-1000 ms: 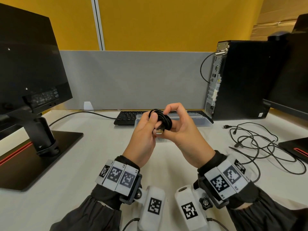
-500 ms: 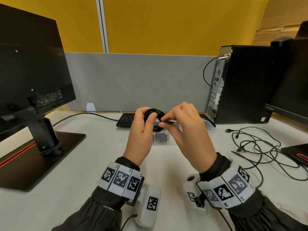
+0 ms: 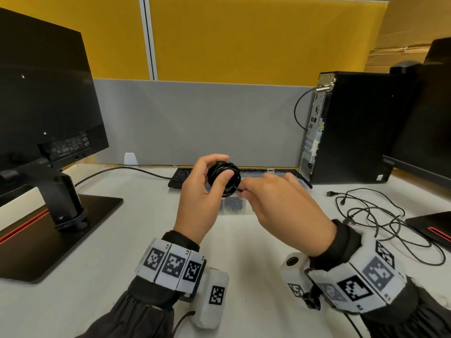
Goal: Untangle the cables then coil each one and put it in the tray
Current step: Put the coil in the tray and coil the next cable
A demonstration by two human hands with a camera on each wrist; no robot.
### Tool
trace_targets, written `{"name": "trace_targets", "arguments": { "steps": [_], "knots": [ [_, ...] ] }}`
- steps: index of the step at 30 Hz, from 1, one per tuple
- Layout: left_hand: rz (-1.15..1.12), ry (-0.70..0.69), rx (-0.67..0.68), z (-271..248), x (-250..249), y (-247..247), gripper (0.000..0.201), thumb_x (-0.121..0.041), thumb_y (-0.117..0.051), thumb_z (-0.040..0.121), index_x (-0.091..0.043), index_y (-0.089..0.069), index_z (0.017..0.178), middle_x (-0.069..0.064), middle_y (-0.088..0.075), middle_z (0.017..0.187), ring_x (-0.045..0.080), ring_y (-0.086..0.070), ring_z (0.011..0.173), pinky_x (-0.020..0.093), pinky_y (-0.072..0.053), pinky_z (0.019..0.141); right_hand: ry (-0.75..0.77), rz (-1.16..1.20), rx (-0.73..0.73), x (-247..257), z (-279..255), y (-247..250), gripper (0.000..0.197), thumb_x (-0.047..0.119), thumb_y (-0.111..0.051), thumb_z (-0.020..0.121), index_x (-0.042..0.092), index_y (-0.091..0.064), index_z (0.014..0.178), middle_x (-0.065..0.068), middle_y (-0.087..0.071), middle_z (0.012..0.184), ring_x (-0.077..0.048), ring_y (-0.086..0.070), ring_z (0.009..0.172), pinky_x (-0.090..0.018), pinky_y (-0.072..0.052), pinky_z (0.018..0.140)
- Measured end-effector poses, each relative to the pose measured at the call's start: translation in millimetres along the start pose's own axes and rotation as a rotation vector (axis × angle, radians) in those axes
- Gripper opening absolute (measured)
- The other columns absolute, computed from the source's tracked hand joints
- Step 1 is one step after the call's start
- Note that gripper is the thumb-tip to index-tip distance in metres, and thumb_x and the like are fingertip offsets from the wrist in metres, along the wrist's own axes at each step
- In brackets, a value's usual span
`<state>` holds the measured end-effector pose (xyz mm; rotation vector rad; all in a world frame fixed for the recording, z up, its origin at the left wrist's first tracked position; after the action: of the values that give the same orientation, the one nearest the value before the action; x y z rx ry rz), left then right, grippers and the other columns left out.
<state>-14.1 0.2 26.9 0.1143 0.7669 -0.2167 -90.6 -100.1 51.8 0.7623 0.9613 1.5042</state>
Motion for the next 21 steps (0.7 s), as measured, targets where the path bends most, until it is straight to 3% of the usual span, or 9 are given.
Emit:
{"name": "trace_targets", "arguments": {
  "steps": [4,7,10,12,14,17,19,21],
  "knots": [
    [-0.025,0.031,0.011,-2,2,-4,0.019,-0.024,-0.057,0.083,-0.034,-0.055,0.099,-0.010,-0.063,0.099,0.007,-0.062,0.096,0.021,-0.050,0.083,-0.022,0.138,0.096,4,0,-6,0.014,0.010,-0.027,0.097,0.022,-0.033,0.093,0.006,-0.045,0.084,-0.018,-0.040,0.082,-0.034,-0.026,0.073],
    [-0.086,0.050,0.004,-1,3,-5,0.016,-0.015,-0.057,0.089,-0.027,-0.055,0.098,-0.005,-0.062,0.097,0.004,-0.061,0.092,0.018,-0.049,0.080,-0.023,0.307,0.031,8,-2,-6,0.015,0.020,-0.027,0.100,0.021,-0.029,0.085,0.009,-0.038,0.065,-0.014,-0.036,0.060,-0.030,-0.024,0.062],
    [-0.233,0.156,0.012,-1,8,-6,0.017,-0.006,-0.054,0.090,-0.019,-0.056,0.101,-0.001,-0.065,0.095,0.005,-0.063,0.088,0.020,-0.051,0.078,-0.031,0.352,-0.136,3,1,-1,0.020,0.033,-0.036,0.100,0.022,-0.035,0.083,0.010,-0.039,0.055,-0.014,-0.038,0.054,-0.029,-0.026,0.052],
    [-0.428,0.259,0.025,0,14,-7,0.020,-0.009,-0.053,0.087,-0.014,-0.055,0.107,0.000,-0.067,0.093,0.011,-0.064,0.088,0.024,-0.052,0.079,-0.046,0.435,-0.140,-4,5,-2,0.020,0.033,-0.041,0.098,0.022,-0.042,0.082,0.008,-0.044,0.051,-0.011,-0.041,0.052,-0.026,-0.029,0.051],
    [-0.558,0.316,0.054,1,18,-7,0.029,-0.015,-0.053,0.083,-0.008,-0.054,0.112,0.000,-0.069,0.090,0.013,-0.065,0.088,0.025,-0.054,0.079,-0.052,0.535,-0.084,-10,9,-6,0.019,0.028,-0.043,0.098,0.020,-0.052,0.084,0.019,-0.051,0.054,-0.003,-0.045,0.054,-0.020,-0.031,0.052],
    [-0.503,0.355,0.069,0,20,-8,0.021,-0.016,-0.047,0.091,-0.007,-0.056,0.107,-0.004,-0.068,0.081,0.010,-0.063,0.081,0.025,-0.052,0.076,-0.052,0.774,0.055,-14,11,-14,0.022,0.018,-0.042,0.100,0.015,-0.062,0.092,0.020,-0.054,0.057,0.002,-0.047,0.055,-0.013,-0.034,0.057],
    [-0.385,0.352,0.030,0,22,-7,0.015,-0.015,-0.043,0.096,-0.012,-0.058,0.101,-0.007,-0.067,0.079,0.009,-0.061,0.080,0.028,-0.048,0.079,-0.050,0.909,0.171,-13,8,-16,0.025,0.013,-0.039,0.100,0.008,-0.063,0.098,0.026,-0.052,0.050,0.006,-0.047,0.049,-0.009,-0.034,0.053],
    [-0.322,0.324,0.018,0,22,-6,0.012,-0.020,-0.047,0.095,-0.015,-0.058,0.097,-0.002,-0.064,0.085,0.013,-0.058,0.085,0.031,-0.046,0.084,-0.005,0.823,0.149,-17,6,-11,0.025,0.017,-0.040,0.100,0.012,-0.064,0.098,0.026,-0.052,0.054,0.006,-0.048,0.055,-0.011,-0.033,0.056]
  ]
}}
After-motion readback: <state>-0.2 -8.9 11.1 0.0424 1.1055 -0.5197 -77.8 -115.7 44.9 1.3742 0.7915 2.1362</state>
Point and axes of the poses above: each hand's wrist, its own z-axis towards the middle knuckle, its own y-axis out of the back of the hand, x = y × z, the point moved 6 cm from there along z, towards the middle knuckle
